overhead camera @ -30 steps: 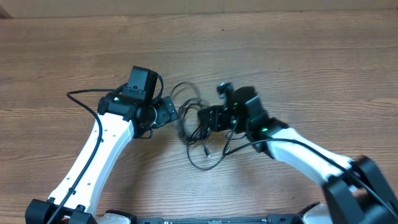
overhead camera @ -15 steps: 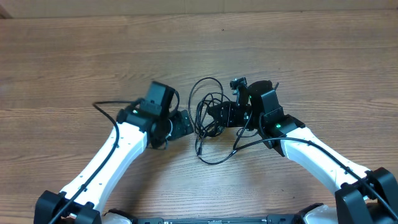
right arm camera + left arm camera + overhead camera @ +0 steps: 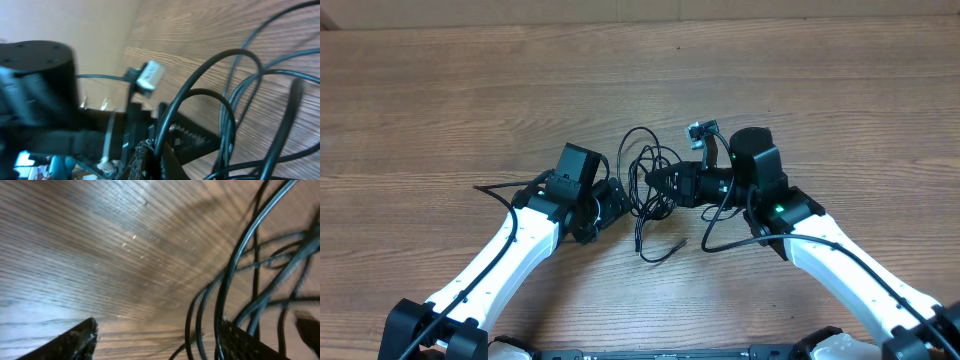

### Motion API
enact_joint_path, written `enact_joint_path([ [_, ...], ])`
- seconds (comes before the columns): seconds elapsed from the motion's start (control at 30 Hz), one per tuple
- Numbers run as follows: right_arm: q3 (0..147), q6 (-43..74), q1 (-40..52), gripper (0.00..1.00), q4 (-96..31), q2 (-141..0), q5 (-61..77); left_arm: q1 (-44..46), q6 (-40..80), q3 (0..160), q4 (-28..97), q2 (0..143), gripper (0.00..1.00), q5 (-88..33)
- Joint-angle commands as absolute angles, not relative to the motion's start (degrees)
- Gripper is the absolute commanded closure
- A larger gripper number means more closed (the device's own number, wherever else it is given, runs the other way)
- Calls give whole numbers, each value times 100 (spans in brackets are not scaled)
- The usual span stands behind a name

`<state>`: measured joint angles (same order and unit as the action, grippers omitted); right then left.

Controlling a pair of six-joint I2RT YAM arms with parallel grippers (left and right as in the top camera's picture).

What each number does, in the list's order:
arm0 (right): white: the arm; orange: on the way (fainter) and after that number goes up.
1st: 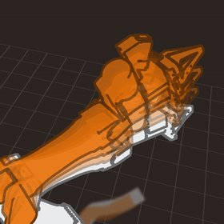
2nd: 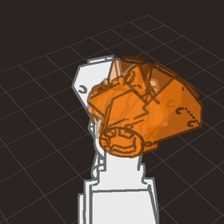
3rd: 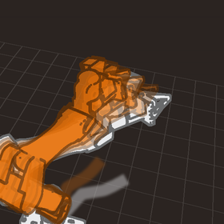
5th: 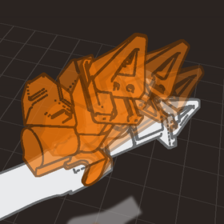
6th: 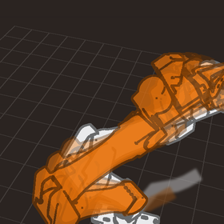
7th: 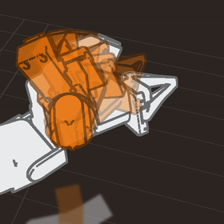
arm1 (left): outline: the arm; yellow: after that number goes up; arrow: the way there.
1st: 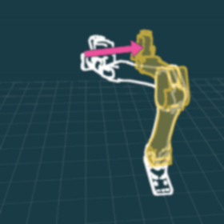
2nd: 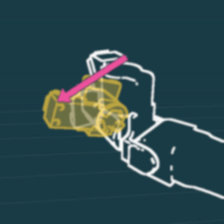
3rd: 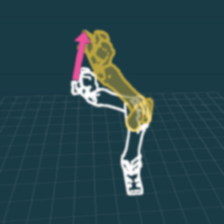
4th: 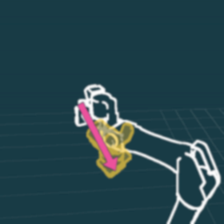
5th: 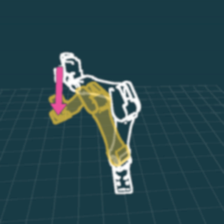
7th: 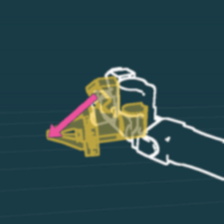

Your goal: Untangle cables

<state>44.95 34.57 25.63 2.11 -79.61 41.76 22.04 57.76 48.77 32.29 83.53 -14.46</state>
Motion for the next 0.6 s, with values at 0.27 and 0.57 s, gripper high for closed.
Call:
enact_joint_path([
  [0.27, 4604, 3771, 2569, 96, 263, -7400, 4672, 2222, 6090, 4825, 2982, 8315, 34, -1514],
  [0.57, 4604, 3774, 2569, 96, 226, -7400, 4615, 1966, 5083, 4827, 3347, 8073, 25, -1955],
])
